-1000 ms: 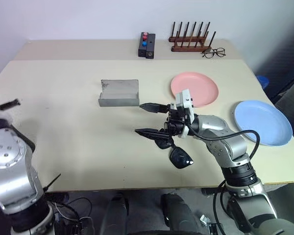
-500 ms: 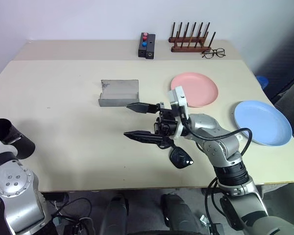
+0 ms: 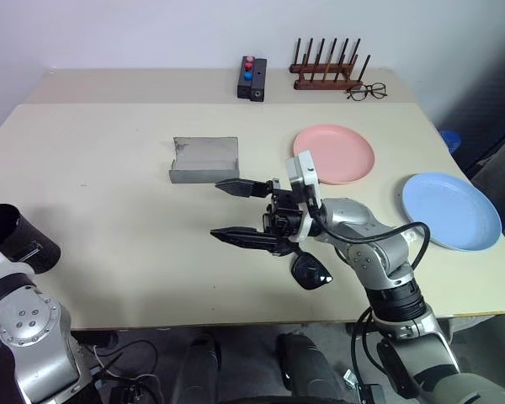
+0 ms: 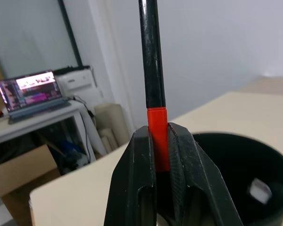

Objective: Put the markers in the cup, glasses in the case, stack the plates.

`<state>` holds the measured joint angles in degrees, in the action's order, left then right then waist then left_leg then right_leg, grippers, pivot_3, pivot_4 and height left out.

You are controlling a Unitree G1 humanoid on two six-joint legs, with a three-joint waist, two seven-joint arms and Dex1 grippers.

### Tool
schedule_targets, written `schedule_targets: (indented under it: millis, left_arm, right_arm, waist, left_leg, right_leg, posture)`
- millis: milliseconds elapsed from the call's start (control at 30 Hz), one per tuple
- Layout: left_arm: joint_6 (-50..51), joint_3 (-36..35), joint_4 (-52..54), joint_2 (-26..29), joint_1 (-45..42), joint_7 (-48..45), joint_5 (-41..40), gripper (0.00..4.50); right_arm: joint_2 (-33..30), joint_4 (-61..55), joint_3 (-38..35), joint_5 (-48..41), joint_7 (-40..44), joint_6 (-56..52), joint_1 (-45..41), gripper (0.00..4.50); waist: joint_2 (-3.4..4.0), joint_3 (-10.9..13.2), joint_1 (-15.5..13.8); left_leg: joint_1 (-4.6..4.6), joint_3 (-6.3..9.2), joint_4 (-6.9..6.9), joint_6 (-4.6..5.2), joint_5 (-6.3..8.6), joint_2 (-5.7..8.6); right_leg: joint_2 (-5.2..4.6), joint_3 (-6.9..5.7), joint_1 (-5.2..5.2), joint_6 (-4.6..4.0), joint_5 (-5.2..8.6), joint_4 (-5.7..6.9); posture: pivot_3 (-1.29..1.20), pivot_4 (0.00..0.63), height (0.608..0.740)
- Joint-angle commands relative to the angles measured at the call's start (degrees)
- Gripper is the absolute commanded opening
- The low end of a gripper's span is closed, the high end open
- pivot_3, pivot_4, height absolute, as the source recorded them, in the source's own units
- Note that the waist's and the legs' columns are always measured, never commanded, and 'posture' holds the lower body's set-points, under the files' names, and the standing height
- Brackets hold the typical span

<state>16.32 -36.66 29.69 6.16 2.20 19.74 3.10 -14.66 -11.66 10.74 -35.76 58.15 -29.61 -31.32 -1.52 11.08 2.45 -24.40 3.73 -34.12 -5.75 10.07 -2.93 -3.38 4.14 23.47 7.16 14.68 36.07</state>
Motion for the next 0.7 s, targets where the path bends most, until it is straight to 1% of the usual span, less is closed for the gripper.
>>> schedule_targets:
  millis: [33, 533, 600, 633, 700]
  left_arm:
    - [-1.7, 0.0, 0.8, 0.1, -0.2, 0.1, -0.2, 0.02]
    - [-3.3, 0.7, -0.1, -0.5, -0.3, 0.6, -0.5, 0.02]
    - [-3.1, 0.8, -0.1, -0.4, -0.3, 0.8, 0.0, 0.87]
    - [-3.0, 0.9, -0.2, -0.4, -0.3, 0.9, 0.1, 1.21]
    - [-2.9, 0.9, -0.2, -0.5, -0.3, 1.1, 0.2, 1.21]
  right_arm:
    - [0.5, -2.1, -0.1, -1.0, -0.1, 0.4, -0.5, 4.50]
    - [0.6, -2.0, 0.0, -0.9, -0.4, 0.4, -0.5, 4.50]
    - [0.6, -2.0, 0.0, -0.9, -0.4, 0.4, -0.5, 4.50]
    - [0.6, -2.0, 0.0, -0.9, -0.4, 0.4, -0.5, 4.50]
    - [0.6, -2.0, 0.1, -0.9, -0.4, 0.4, -0.5, 4.50]
  waist:
    - [0.00, 0.0, 0.0]
    - [0.00, 0.0, 0.0]
    - [0.00, 0.0, 0.0]
    - [0.01, 0.0, 0.0]
    - [0.01, 0.0, 0.0]
  left_leg:
    - [0.00, 0.00, 0.00, 0.00, 0.00, 0.00]
    - [0.00, 0.00, 0.01, 0.00, 0.00, 0.00]
    - [0.00, 0.00, 0.01, 0.00, 0.00, 0.00]
    - [0.00, 0.00, 0.01, 0.00, 0.00, 0.00]
    - [0.00, 0.00, 0.01, 0.00, 0.00, 0.00]
  right_leg:
    - [0.00, 0.00, 0.00, 0.00, 0.00, 0.00]
    - [-0.01, 0.00, 0.01, -0.04, 0.01, -0.01]
    - [-0.01, 0.00, 0.01, -0.04, 0.01, -0.01]
    - [-0.01, 0.00, 0.01, -0.04, 0.02, -0.02]
    - [-0.01, 0.00, 0.01, -0.04, 0.02, -0.01]
  posture:
    - [0.00, 0.150, 0.740]
    - [0.00, 0.150, 0.740]
    - [0.00, 0.150, 0.740]
    - [0.00, 0.150, 0.740]
    - [0.00, 0.150, 0.740]
